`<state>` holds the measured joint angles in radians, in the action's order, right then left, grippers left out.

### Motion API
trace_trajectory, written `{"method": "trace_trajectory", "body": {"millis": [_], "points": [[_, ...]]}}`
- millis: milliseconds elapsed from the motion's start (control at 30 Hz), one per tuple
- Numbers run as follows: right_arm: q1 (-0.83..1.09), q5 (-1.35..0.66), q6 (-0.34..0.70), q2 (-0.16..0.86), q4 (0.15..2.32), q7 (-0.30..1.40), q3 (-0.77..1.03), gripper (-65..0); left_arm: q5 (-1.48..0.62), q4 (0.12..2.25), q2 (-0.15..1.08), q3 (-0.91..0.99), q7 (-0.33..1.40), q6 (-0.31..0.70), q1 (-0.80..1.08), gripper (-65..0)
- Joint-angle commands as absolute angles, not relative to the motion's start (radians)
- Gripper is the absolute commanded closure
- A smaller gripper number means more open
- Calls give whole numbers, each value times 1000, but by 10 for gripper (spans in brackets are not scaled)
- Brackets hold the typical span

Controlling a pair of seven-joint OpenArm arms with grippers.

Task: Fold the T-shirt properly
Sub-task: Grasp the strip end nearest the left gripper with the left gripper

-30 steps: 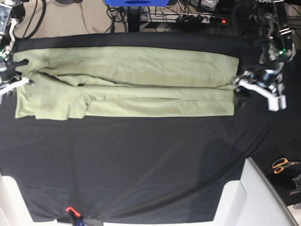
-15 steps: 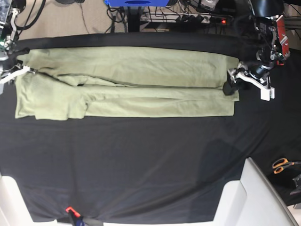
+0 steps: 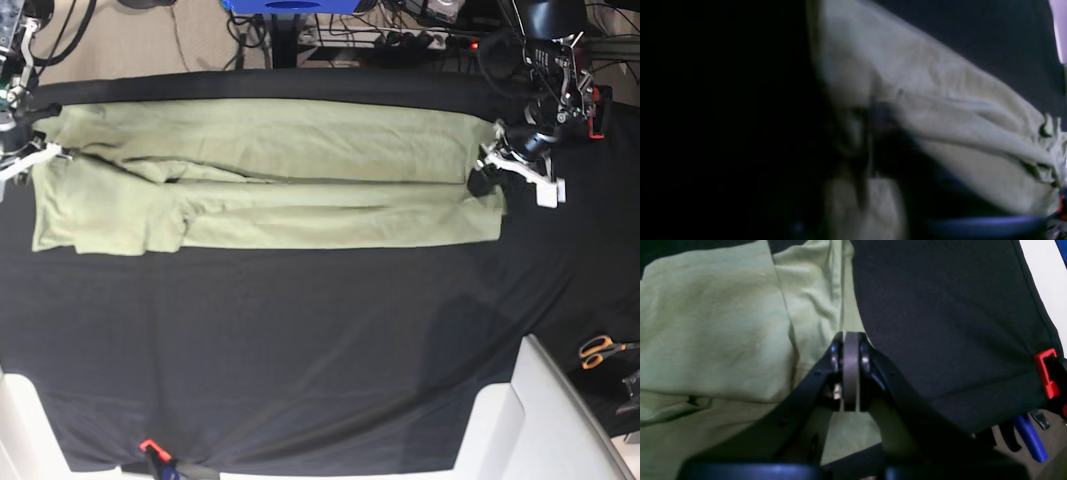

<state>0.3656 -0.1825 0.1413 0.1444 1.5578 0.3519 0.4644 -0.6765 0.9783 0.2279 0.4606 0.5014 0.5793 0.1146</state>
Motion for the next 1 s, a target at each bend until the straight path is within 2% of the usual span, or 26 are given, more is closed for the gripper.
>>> {"method": "trace_trajectory", "body": {"millis": [0, 167, 267, 533, 633, 767, 967], "points": [[369, -188, 140, 157, 1578, 328, 469, -2, -651, 952, 239, 461, 524, 565, 88, 0], [378, -188, 140, 157, 1578, 328, 470, -2, -651, 858, 288, 452, 387, 562, 44, 0], [390, -188, 140, 157, 1578, 328, 470, -2, -651, 868, 348, 452, 386, 562, 35, 0], [397, -188, 140, 157, 1578, 328, 470, -2, -651, 1075, 444, 461, 378, 559, 177, 0], [394, -188, 140, 157, 1578, 328, 470, -2, -611, 1187, 441, 460, 378, 464, 236, 0], [392, -188, 140, 156, 1578, 328, 470, -2, -384, 1389, 343, 452, 378, 349, 289, 0], [390, -188, 140, 139, 1578, 328, 470, -2, 30, 1600, 124, 406, 384, 331, 320, 0]]}}
